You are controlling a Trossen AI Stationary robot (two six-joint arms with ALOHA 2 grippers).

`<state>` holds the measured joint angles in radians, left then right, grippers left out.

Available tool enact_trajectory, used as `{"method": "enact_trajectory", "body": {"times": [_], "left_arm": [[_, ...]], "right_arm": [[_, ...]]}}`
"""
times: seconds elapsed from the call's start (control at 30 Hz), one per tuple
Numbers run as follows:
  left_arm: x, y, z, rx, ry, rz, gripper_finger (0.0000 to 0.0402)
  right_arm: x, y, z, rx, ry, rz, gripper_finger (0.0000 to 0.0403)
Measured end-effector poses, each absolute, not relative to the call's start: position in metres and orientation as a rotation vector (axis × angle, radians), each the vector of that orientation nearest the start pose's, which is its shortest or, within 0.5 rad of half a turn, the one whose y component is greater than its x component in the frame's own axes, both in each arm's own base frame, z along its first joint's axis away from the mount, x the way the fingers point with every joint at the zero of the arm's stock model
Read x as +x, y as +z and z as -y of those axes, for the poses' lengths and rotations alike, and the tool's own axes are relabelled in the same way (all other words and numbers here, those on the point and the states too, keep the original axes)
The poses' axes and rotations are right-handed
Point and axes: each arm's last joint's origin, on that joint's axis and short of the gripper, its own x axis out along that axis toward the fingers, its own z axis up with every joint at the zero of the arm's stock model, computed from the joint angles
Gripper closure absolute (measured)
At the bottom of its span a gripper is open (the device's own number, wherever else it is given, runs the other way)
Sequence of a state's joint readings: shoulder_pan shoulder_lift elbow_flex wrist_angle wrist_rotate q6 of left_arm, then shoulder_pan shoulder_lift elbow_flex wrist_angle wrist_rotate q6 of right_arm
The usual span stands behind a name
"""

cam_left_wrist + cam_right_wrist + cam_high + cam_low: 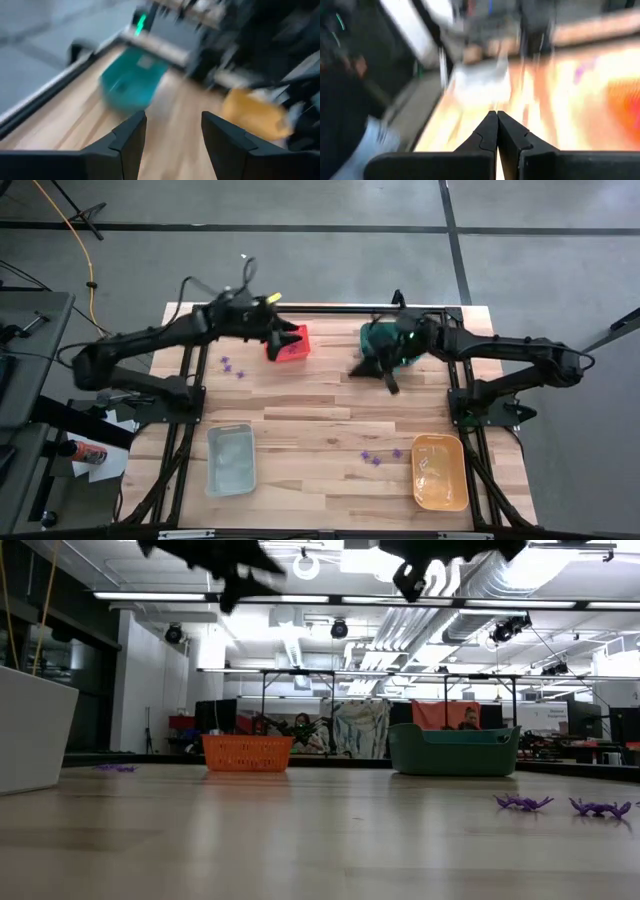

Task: Sort Halloween decoration
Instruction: Put the purple spider toy into the white bin

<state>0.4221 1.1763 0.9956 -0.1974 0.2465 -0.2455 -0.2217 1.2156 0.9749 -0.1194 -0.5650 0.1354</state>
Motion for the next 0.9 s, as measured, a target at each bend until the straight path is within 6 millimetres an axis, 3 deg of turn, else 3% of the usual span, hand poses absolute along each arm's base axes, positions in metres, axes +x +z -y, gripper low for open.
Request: {"method": "enact_trajectory", "body": {"times": [0.1,0.23,0.43,0.67,0.9], "left_arm": [[0.227,0.334,-0.074,-0.371,0.171,-0.191,0.022],[0.208,0.338,-0.056,-0.362,0.155,-0.123,0.022],[0.191,0.348,-0.05,-0.304,0.157,-0.061,0.022],[0.181,0.355,-0.047,-0.245,0.15,-0.027,0.022],[0.18,0.355,-0.046,-0.198,0.148,-0.03,0.022]], "right_arm": [[0.262,0.315,0.014,0.258,0.284,-0.596,0.0402],[0.257,0.313,-0.022,0.219,0.184,-0.879,0.0389],[0.26,0.298,-0.067,0.33,0.129,-1.102,0.0308],[0.27,0.259,-0.121,0.36,0.15,-1.284,0.0201],[0.278,0.208,-0.159,0.218,0.086,-1.407,0.0179]]}}
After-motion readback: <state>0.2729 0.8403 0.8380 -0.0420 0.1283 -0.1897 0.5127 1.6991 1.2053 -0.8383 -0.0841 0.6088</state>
